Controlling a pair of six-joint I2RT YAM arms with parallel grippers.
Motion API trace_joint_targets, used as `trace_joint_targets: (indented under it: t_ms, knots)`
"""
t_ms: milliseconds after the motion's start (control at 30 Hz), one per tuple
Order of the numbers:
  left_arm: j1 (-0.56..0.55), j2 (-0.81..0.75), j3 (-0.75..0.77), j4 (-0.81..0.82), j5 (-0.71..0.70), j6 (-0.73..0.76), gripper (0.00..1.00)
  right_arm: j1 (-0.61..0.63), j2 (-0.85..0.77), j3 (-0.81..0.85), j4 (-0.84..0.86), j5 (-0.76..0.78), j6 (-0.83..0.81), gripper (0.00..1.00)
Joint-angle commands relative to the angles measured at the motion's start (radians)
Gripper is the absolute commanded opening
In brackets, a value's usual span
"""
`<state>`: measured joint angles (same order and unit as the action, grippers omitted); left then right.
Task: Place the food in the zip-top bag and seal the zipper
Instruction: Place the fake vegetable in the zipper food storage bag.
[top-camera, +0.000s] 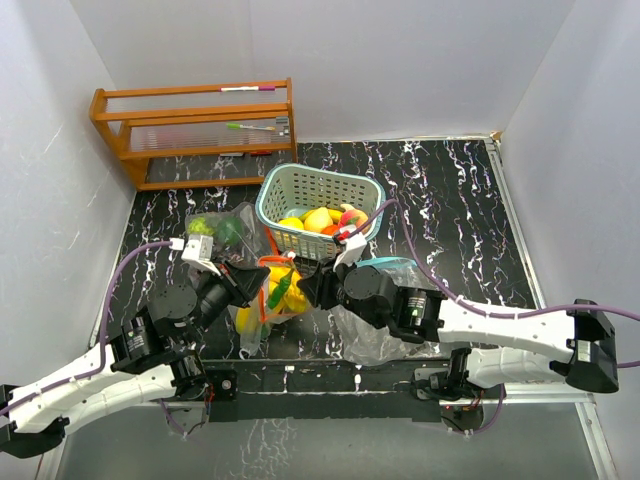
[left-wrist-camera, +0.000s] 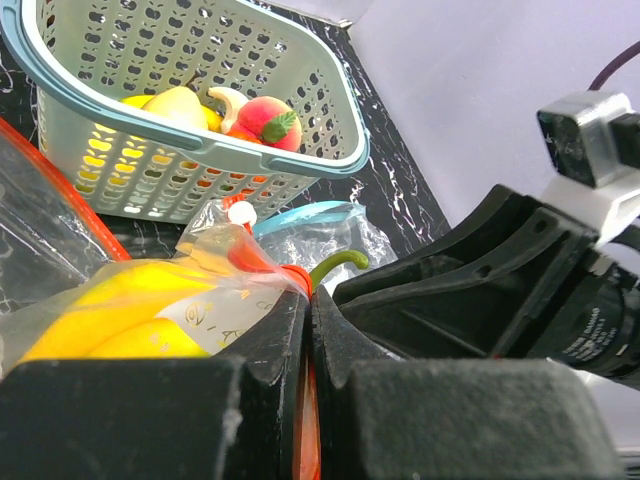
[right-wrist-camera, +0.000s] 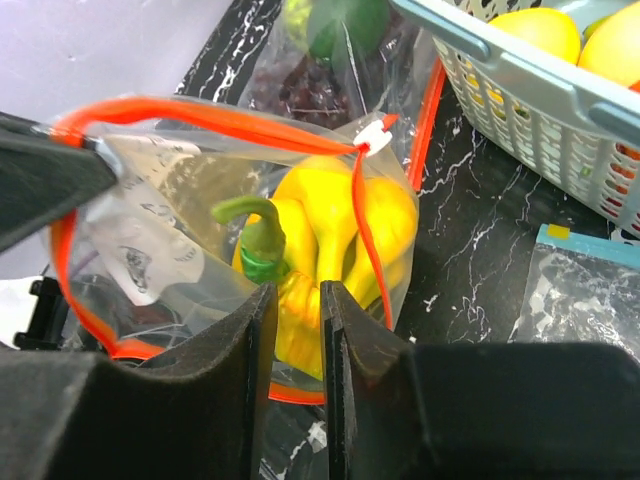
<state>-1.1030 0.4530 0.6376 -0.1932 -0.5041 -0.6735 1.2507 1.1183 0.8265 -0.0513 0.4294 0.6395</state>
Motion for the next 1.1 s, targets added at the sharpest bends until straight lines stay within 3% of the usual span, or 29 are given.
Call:
trace_joint_targets:
  t_ms: [0,733,1067]
  knots:
    - [0.000,0.001,0.016,0.054,0.007,0.000,0.00,-0.001,0.005,-0.021,0.067,-0.009,0.018,0.25]
    - [0.000,0.007,0.003,0.064,0.023,-0.012,0.00,-0.022,0.235,0.010,0.378,-0.037,-0.064,0.21]
    - [0.000,0.012,0.004,0.067,0.020,-0.012,0.00,-0.023,0.250,0.028,0.349,-0.020,-0.065,0.23]
